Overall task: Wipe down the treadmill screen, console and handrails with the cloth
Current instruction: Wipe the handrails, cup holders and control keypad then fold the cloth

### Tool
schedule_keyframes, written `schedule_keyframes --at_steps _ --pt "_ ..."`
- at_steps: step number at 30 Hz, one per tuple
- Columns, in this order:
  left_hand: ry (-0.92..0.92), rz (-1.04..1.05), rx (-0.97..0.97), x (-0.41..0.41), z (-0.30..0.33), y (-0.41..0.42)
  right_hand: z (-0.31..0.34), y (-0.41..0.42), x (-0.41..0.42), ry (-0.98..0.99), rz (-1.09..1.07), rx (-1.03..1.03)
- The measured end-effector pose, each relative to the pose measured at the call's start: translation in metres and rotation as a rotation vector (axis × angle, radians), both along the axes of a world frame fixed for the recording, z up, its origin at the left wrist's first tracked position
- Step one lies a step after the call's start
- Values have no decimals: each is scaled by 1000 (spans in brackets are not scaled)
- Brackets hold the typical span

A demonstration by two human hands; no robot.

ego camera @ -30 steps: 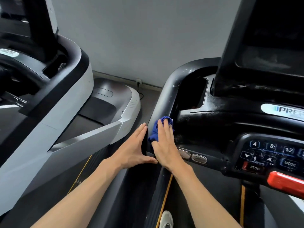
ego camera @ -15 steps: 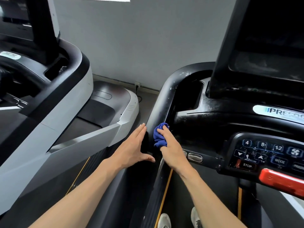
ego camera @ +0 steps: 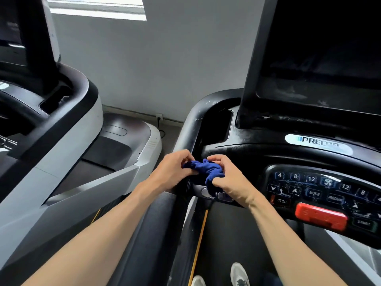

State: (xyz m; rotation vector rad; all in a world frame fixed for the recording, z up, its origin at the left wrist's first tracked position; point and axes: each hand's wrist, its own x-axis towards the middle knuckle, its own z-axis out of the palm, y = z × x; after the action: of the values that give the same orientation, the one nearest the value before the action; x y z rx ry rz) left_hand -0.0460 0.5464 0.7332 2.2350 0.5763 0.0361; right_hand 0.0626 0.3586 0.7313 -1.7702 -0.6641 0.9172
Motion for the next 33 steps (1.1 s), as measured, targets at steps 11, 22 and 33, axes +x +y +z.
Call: schedule_keyframes --at_steps 11,22,33 --pt "-18 34 -18 24 16 -19 9 -14 20 1 -24 -134" --pt "-1 33 62 30 46 -32 42 -26 35 -342 -65 -239" --pt "-155 307 -212 47 53 -45 57 -48 54 -173 -76 -152"
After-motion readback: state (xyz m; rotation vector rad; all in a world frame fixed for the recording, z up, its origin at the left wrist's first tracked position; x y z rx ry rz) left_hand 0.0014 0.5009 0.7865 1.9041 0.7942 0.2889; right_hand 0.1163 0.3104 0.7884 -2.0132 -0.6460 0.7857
